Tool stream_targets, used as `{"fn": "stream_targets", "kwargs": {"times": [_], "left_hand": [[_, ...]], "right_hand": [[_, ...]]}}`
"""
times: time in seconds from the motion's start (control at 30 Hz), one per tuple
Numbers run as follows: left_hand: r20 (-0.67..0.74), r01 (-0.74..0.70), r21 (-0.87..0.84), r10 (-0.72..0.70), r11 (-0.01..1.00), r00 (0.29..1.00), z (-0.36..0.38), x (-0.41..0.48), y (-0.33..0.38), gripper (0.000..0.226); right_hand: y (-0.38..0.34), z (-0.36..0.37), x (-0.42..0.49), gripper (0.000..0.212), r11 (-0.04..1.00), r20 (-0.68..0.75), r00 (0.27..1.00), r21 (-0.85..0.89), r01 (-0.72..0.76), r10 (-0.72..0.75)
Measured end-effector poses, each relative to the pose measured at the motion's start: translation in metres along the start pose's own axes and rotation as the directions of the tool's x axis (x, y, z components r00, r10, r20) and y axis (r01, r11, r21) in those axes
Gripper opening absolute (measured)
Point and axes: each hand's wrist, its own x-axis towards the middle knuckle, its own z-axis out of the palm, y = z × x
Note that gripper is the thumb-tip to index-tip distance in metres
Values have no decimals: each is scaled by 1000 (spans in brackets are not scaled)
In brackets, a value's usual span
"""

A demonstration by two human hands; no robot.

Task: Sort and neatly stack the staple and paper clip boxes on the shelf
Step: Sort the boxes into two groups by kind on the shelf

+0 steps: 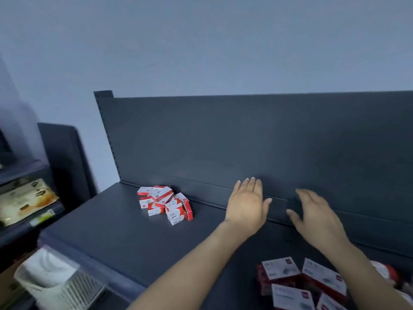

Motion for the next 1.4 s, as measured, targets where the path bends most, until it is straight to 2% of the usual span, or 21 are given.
{"fn": "stream_targets", "kwargs": {"times": [0.27,0.37,0.53,0.63,0.87,0.97,1.2,1.3,1.4], "left_hand": [[18,124,-24,-123,992,992,-18,-19,-151,56],[41,173,-29,-171,985,984,-23,-23,-222,53],[143,308,-34,-300,951,943,-20,-28,-324,31],[199,381,-104,-356,919,913,-10,-28,-362,28],[308,332,-157,-273,930,912,23,-28,-396,29],[334,321,-180,-249,930,909,29,-25,-398,27],[314,308,-152,-249,939,916,37,-21,-404,28],[250,296,-120,-260,948,933,28,-22,-407,20],[147,256,-68,-244,964,959,12,-19,-407,17]], "right_hand": [[-138,61,49,59,989,101,984,-5,148,-147],[-195,93,69,56,988,157,975,10,157,-157],[-269,147,103,47,990,285,948,42,134,-140],[-296,176,118,56,991,338,932,58,121,-134],[-323,216,138,78,995,366,925,55,83,-97],[-324,223,140,78,997,378,923,45,64,-76],[-321,225,138,68,997,333,941,63,34,-53],[-316,214,133,59,996,293,955,90,24,-50],[-303,193,125,64,992,251,967,125,15,-46]]}}
